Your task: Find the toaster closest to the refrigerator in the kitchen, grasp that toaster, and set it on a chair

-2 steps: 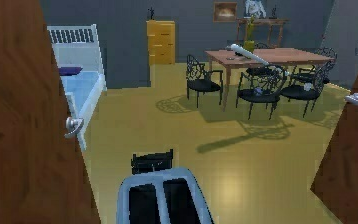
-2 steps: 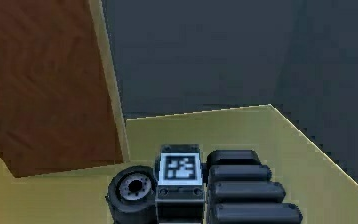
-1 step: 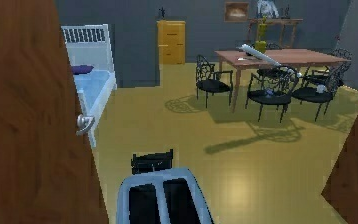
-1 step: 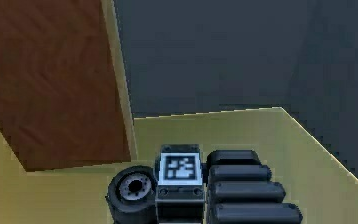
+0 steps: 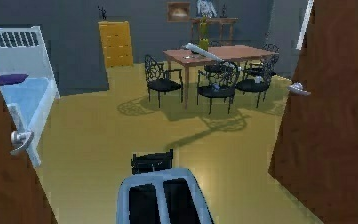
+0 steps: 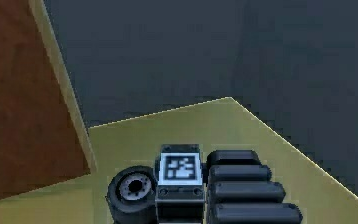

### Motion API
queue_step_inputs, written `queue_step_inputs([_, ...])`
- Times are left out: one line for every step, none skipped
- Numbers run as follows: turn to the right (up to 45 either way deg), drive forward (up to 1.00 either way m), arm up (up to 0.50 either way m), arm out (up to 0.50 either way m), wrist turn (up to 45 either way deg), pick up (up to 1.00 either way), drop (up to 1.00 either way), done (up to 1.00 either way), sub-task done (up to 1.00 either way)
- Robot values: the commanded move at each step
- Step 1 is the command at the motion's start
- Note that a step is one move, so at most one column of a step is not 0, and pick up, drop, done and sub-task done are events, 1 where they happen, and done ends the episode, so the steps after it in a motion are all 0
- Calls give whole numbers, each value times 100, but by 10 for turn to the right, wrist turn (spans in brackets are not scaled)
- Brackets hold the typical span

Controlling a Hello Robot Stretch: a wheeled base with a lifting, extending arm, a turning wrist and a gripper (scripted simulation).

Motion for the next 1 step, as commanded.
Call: queue_step_inputs([0,80,0,0,0,0,0,0,0])
